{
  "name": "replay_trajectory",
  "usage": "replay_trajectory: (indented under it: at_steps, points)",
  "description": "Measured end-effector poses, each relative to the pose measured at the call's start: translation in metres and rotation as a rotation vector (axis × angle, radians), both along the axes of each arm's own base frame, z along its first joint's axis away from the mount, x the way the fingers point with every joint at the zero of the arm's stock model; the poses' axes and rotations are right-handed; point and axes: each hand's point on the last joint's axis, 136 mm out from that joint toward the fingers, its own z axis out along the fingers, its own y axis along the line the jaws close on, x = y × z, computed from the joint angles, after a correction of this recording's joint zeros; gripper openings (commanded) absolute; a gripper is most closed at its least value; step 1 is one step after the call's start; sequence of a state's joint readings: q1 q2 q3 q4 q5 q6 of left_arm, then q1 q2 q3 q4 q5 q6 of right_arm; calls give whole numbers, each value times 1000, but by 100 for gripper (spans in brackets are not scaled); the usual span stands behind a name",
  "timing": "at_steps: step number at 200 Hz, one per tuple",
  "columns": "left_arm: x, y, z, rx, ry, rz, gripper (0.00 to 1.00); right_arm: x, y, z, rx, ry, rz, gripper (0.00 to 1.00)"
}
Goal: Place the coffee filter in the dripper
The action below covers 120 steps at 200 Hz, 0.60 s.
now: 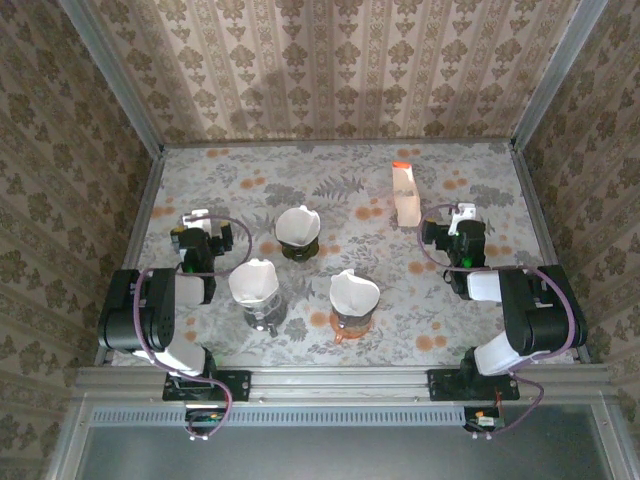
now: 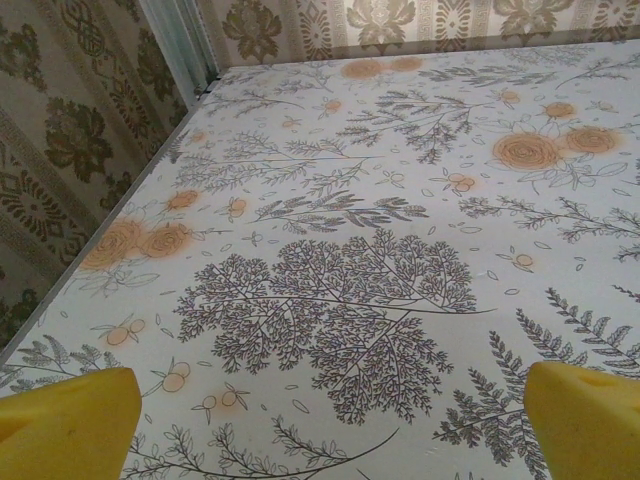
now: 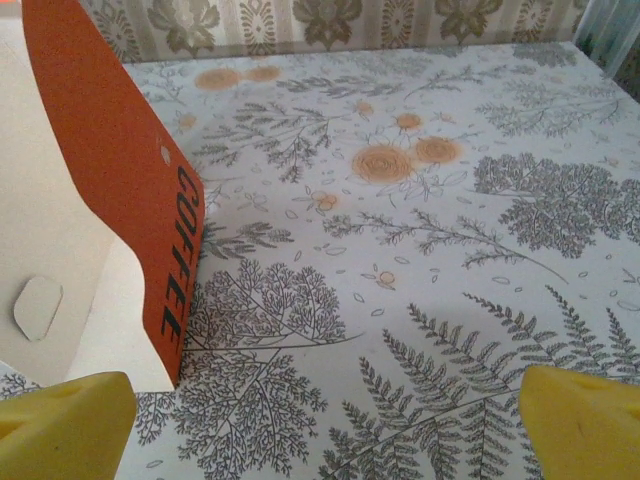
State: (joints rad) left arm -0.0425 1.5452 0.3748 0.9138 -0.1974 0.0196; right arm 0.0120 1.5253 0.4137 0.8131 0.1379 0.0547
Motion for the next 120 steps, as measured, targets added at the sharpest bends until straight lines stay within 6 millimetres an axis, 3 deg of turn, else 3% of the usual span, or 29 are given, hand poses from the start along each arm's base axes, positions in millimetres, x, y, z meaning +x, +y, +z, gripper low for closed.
replay_trajectory:
  at_steps: [120]
  points:
    - [1, -24, -2, -85, 8, -209, 100, 1, 2, 3, 5, -15, 13, 100]
